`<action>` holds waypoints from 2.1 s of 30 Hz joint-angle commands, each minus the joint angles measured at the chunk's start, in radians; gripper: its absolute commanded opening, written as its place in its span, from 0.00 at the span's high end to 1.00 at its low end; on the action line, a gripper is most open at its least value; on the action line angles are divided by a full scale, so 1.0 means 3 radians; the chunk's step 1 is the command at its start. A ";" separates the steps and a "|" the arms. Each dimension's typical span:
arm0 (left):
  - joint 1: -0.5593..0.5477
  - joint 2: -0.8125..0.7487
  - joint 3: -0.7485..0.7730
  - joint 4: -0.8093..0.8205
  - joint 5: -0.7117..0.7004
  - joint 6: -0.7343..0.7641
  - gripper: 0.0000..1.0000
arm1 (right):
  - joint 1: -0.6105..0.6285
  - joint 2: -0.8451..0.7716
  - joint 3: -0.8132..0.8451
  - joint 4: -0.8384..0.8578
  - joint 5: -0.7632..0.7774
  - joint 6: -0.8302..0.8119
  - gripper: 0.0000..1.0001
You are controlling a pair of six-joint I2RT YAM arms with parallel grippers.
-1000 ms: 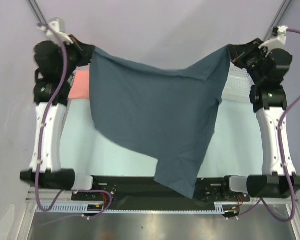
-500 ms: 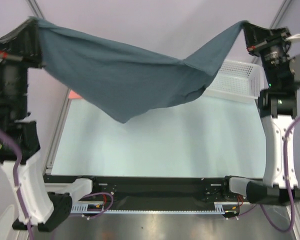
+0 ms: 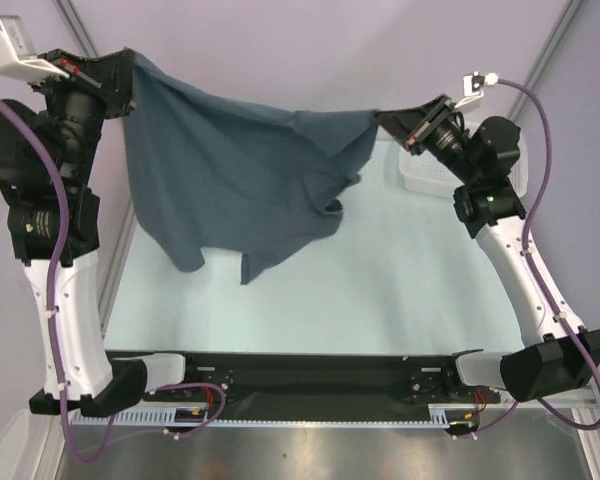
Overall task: Fold and stack the t-shirts
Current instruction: Flatten the tshirt out
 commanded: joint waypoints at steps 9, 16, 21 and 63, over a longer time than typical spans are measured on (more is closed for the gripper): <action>0.0031 -0.0157 -0.0231 0.0358 0.0052 -0.0403 1.00 | -0.0244 -0.0392 0.0144 -0.0025 0.0055 0.0072 1.00; 0.0031 -0.0367 -0.0535 0.0237 0.0032 -0.0256 1.00 | 0.1186 -0.0349 -0.0564 0.0775 -0.0602 0.0447 1.00; 0.0031 -0.0464 -0.0632 0.0251 -0.0055 -0.0189 1.00 | 0.0057 -0.0916 -0.0032 -0.1300 0.0602 -0.0162 1.00; 0.0031 -0.0414 -0.0499 0.0338 -0.0024 -0.0353 1.00 | -0.0344 -0.0637 0.1277 -0.0949 0.0011 -0.1174 1.00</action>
